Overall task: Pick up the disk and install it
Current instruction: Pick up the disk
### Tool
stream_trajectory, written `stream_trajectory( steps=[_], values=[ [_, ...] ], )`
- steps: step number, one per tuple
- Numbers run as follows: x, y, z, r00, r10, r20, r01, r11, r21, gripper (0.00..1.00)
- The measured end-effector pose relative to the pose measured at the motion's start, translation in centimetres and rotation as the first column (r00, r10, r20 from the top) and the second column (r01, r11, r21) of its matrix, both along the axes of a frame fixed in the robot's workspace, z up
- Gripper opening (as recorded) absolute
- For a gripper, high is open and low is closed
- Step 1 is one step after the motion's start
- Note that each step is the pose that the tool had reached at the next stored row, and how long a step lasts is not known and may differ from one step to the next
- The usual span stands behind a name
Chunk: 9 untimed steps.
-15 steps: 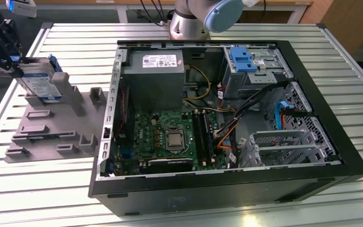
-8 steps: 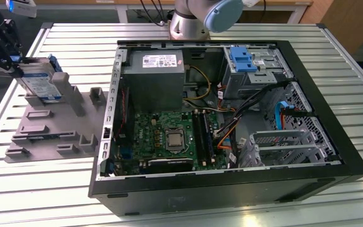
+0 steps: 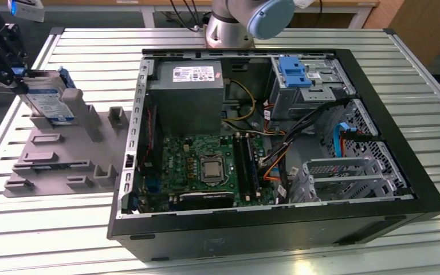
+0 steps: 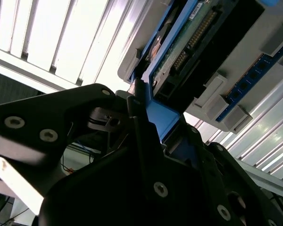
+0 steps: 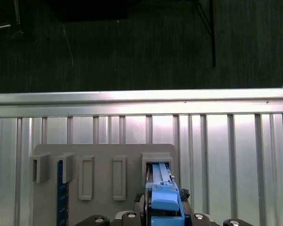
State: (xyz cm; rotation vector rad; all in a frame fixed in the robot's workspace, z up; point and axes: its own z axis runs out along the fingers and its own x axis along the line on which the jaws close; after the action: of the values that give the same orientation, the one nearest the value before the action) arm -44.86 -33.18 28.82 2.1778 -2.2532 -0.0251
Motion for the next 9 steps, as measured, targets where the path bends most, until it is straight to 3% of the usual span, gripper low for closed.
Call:
stream_trajectory(
  steps=[9],
  values=[
    [0.00,0.00,0.00,1.0000,-0.001,0.0000,0.001,1.0000,0.0000,0.37]
  ],
)
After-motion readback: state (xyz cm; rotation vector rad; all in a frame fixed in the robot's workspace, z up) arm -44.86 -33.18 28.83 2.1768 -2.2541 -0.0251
